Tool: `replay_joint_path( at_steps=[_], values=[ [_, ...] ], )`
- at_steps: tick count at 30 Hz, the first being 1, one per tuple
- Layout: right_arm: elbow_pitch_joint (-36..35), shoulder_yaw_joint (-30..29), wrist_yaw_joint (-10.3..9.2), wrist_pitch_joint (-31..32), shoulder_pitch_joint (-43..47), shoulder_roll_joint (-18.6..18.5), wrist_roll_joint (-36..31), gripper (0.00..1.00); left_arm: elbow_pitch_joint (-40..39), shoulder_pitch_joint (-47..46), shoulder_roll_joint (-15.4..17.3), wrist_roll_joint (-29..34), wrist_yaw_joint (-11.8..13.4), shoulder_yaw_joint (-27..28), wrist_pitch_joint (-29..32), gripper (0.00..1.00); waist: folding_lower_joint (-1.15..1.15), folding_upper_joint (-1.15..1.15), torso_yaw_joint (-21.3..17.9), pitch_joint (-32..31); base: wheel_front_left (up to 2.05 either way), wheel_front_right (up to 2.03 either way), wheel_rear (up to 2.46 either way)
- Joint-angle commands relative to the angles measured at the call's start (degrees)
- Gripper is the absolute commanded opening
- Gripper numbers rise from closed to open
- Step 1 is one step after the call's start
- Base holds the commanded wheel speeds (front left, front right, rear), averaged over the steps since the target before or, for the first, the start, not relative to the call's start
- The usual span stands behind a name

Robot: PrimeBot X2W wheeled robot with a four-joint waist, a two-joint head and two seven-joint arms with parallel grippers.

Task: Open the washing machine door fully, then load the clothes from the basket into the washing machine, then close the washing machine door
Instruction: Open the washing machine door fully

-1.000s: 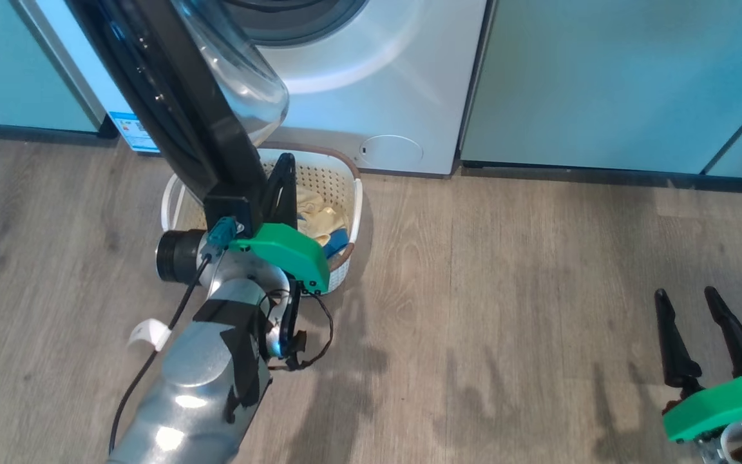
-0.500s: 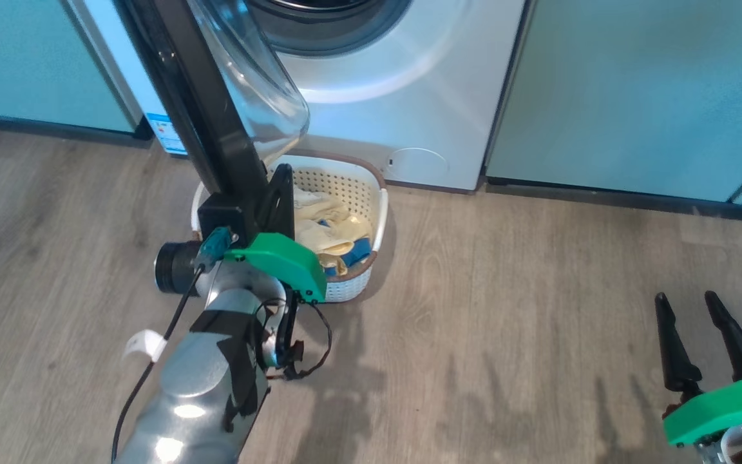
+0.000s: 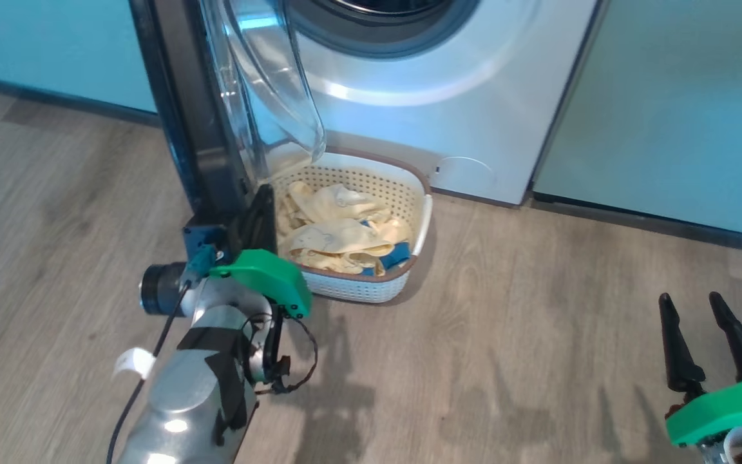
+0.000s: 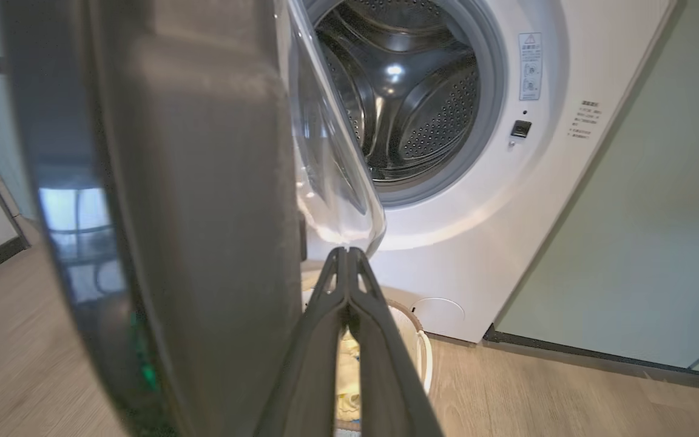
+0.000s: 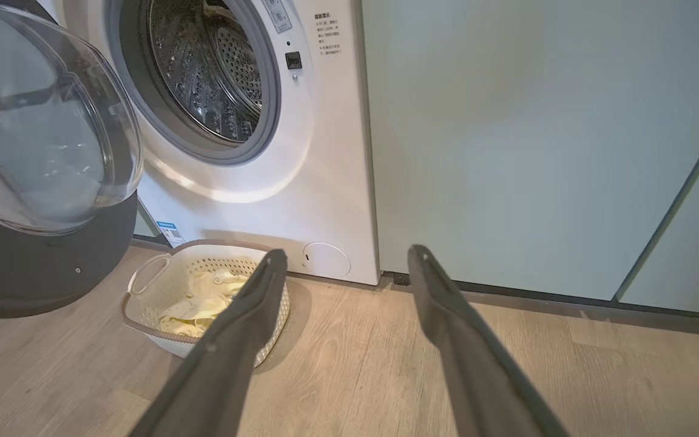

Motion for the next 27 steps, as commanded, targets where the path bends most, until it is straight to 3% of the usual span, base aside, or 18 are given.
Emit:
replay_joint_path(
  at_steps=[1,12,27],
  values=[
    [-1.7,0.6,0.01,-0.5,-0.1,-1.0,0.3,1.0,-1.3,-0.8,1.5,0.5,0.2,3.2,-0.4,0.0,0.0,0.0,1.2,-0.2,0.0,0.0,0.0],
    [-1.6,0.5,0.01,-0.5,0.1,-1.2,0.3,1.0,-0.8,0.4,1.5,2.9,-1.3,8.0,-0.4,0.0,0.0,0.0,5.8,-0.4,0.0,0.0,0.0],
    [-2.1,0.8,0.01,-0.5,-0.8,-2.5,0.2,1.0,3.1,-2.8,2.6,5.1,-3.7,20.5,-0.4,0.0,0.0,0.0,10.1,2.1,0.0,0.0,0.0]
  ],
)
